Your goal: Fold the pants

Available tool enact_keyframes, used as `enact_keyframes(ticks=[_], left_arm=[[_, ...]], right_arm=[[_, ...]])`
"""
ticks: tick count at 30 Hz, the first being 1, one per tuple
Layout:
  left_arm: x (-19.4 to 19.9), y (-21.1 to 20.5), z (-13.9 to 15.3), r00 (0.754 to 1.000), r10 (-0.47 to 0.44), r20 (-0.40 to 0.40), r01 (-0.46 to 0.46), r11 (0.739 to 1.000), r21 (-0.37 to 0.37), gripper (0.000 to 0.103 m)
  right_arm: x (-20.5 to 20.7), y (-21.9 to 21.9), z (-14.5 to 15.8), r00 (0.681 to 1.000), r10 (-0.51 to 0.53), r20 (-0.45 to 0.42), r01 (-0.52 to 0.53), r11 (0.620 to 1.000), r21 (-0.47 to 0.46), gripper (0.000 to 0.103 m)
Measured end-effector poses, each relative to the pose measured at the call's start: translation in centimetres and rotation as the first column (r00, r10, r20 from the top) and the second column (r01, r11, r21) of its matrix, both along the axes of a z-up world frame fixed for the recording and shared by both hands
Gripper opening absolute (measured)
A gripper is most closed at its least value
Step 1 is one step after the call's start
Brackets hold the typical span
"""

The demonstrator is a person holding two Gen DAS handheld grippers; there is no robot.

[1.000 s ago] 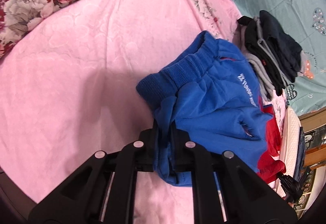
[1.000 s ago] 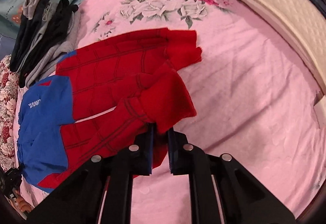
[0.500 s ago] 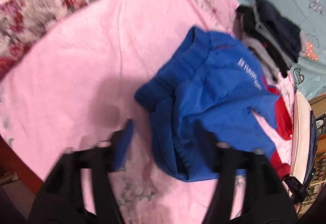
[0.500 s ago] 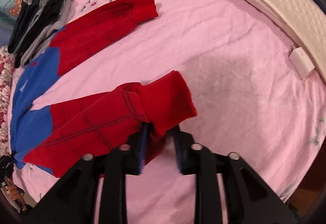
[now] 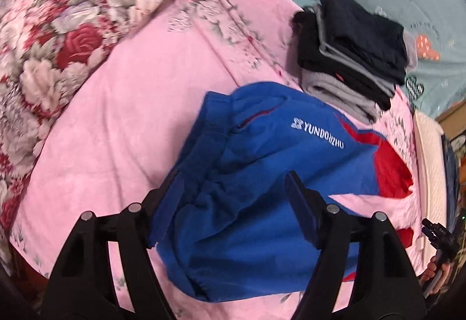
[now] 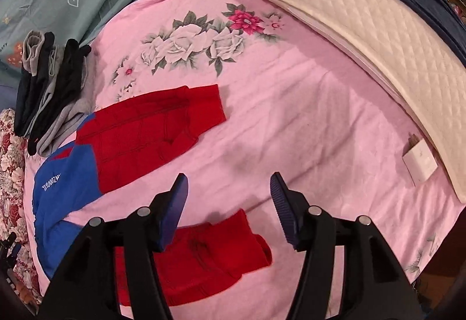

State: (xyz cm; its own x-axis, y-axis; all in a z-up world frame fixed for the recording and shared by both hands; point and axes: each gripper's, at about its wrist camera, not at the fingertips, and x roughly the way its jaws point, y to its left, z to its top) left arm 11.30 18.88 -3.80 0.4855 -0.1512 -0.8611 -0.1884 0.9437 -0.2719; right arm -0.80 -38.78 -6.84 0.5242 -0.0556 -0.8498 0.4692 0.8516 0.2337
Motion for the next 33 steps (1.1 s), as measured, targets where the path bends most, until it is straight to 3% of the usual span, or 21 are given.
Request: enact_keyframes(ticks=[4,6,9,11,13,14,15,17,20,23,26,29,31,33], left_arm=[[-0.3,-2.0,-1.6,0.997,-0.079,-0.022,0.079,0.997,0.007,0.074],[-0.2,-2.7,-2.8,0.994,-0.095,-0.051,0.096,0.995,0.023,0.073],[-0.4,-3.2,-4.3,0.989,-0.115,-0.095,0.113,0.993,-0.027,0.073],[-1.2,-3.4,-4.9,0.988,-0.118,-0.104,0.113,0.992,-0.046,0.073],[-2.1,-3.6,-5.2,0.988,-0.117,-0.099,0.112,0.992,-0.053,0.073],[-2.4,-3.6,-5.4,0.988,-0.114,-0.100,0.110,0.993,-0.044,0.073],[-2.6,-3.5,-5.6,0.989,-0.105,-0.106,0.103,0.994,-0.024,0.073],[-2.6,-3.1,-6.3,0.988,-0.081,-0.128,0.085,0.996,0.020,0.073],[-2.4,-2.6,-7.1,0.986,-0.076,-0.147,0.080,0.997,0.023,0.073],[-2.7,-2.7,-7.1,0.986,-0.081,-0.142,0.086,0.996,0.028,0.073],[-3.9,-2.8,-6.7,0.984,-0.104,-0.142,0.105,0.994,-0.001,0.073],[-6.0,-2.8,-6.3,0.983,-0.121,-0.135,0.118,0.993,-0.027,0.073],[-7.7,-2.7,-5.9,0.983,-0.132,-0.125,0.127,0.991,-0.048,0.073],[-8.9,-2.9,-5.8,0.981,-0.149,-0.124,0.140,0.987,-0.076,0.073]], right_arm=[[-4.2,0.5,-2.0,1.000,0.012,-0.011,-0.011,0.998,0.062,0.059],[-6.1,0.6,-3.6,1.000,0.017,-0.020,-0.014,0.990,0.141,0.059],[-7.9,1.6,-5.2,0.999,0.047,0.003,-0.046,0.966,0.256,0.059],[-7.3,2.9,-5.6,0.996,0.088,0.014,-0.089,0.964,0.250,0.059],[-6.0,4.1,-6.2,0.993,0.115,0.014,-0.115,0.963,0.243,0.041],[-5.5,4.4,-6.4,0.992,0.125,0.013,-0.125,0.964,0.233,0.002],[-4.9,4.9,-6.5,0.991,0.134,0.019,-0.135,0.968,0.211,0.000],[-5.1,4.6,-5.7,0.995,0.092,0.047,-0.100,0.977,0.188,0.000],[-8.0,2.6,-1.5,0.991,-0.033,0.128,0.021,0.996,0.092,0.000],[-10.7,0.5,0.2,0.987,-0.098,0.129,0.090,0.994,0.068,0.000],[-11.2,0.4,-2.3,0.997,-0.052,0.049,0.040,0.975,0.217,0.005],[-10.1,2.2,-5.0,0.999,0.020,0.025,-0.026,0.956,0.291,0.017],[-8.7,3.6,-6.2,0.997,0.074,0.022,-0.077,0.941,0.328,0.019],[-7.1,4.6,-6.9,0.995,0.104,0.007,-0.101,0.945,0.312,0.034]])
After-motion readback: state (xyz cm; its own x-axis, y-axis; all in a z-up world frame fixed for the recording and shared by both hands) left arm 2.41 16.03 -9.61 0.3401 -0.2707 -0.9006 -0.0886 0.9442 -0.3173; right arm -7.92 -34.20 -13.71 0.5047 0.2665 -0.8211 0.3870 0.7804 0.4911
